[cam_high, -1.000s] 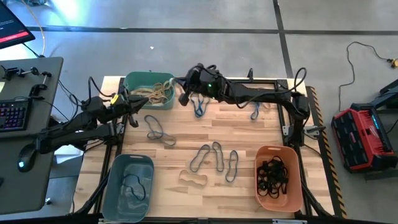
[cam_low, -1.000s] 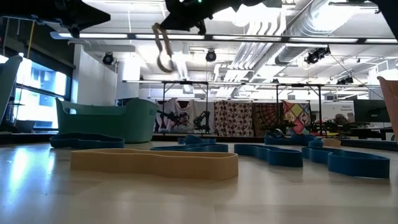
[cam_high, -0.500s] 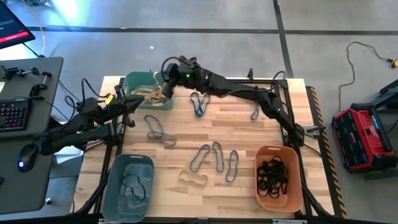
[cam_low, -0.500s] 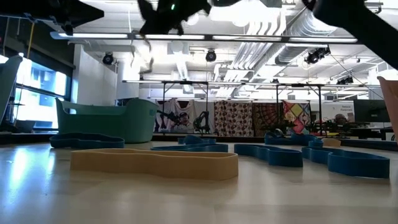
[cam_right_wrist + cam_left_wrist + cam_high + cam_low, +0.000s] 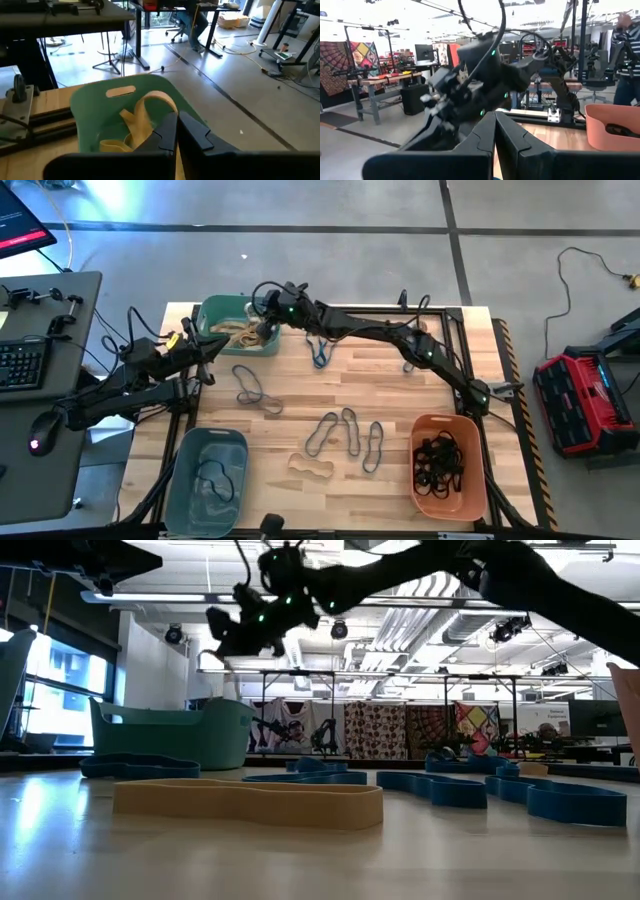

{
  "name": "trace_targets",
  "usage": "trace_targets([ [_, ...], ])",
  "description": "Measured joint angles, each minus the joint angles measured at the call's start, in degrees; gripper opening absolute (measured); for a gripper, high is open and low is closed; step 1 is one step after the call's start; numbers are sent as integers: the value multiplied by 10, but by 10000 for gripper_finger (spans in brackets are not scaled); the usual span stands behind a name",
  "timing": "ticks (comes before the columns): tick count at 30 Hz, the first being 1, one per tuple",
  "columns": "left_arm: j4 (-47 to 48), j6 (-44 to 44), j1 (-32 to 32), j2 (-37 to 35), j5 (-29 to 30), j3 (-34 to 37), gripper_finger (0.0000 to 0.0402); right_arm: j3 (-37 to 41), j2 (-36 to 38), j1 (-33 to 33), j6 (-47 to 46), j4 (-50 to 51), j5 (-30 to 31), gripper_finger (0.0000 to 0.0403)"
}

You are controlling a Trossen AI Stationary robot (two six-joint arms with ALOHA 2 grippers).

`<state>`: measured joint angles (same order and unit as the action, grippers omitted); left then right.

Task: Sort rubber bands into baskets
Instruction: Put the brown rubber band into the green bin

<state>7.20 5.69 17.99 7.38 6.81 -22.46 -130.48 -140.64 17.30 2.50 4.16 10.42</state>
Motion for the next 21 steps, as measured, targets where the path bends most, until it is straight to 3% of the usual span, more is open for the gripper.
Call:
trace_targets([
  [10, 5, 0, 0, 0, 0, 0, 0, 0, -47, 7, -51, -8, -16, 0],
  [21, 5, 0, 0, 0, 0, 0, 0, 0, -48, 8, -84, 81, -19, 0],
])
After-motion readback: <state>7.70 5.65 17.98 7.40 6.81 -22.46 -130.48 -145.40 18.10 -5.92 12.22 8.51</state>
